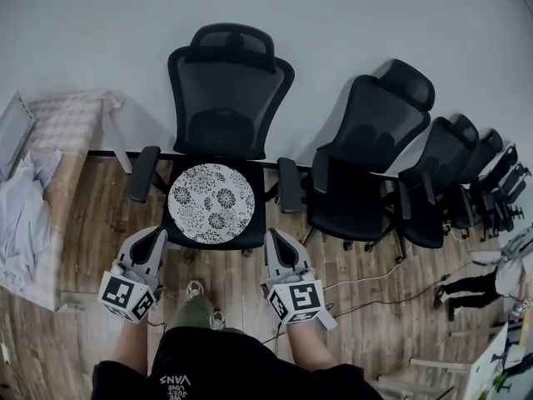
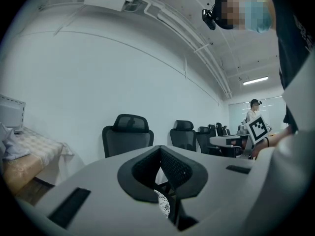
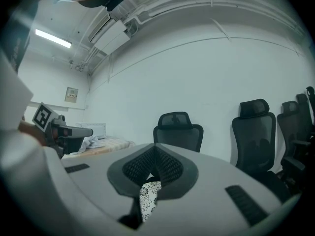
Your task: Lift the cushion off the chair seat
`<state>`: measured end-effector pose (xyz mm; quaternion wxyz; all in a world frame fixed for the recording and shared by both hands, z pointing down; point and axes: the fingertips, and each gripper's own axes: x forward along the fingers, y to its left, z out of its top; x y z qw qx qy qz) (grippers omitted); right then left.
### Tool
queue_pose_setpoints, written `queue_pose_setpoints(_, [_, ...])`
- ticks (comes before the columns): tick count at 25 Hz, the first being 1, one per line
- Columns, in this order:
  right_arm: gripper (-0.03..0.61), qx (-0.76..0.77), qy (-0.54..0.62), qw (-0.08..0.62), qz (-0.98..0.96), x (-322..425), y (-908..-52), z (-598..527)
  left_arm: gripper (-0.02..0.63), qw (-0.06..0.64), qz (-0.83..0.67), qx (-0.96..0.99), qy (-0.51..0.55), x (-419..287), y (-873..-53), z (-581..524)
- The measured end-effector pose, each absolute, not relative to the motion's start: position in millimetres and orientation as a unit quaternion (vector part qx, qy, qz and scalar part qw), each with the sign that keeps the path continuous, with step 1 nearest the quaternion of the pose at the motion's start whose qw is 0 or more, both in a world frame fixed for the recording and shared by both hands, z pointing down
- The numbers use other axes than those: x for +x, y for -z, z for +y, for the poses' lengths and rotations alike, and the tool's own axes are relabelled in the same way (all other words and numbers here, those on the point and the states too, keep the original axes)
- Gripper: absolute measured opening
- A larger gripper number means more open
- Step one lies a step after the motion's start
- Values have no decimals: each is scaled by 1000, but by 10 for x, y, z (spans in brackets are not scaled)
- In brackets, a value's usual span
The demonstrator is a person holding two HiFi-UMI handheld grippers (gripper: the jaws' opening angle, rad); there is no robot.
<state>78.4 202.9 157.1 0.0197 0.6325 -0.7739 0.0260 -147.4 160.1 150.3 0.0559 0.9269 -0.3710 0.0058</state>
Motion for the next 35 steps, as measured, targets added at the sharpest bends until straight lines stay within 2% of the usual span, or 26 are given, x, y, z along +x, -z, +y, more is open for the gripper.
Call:
queue_pose_setpoints(24, [17, 683, -24, 9, -730, 728, -1484, 597, 9, 56, -321, 946, -1, -1511, -1446, -104])
queue_pose_setpoints(35, [17, 689, -41, 25, -723, 1076, -1585, 175, 9, 80, -321, 944, -8, -1225, -1577, -549])
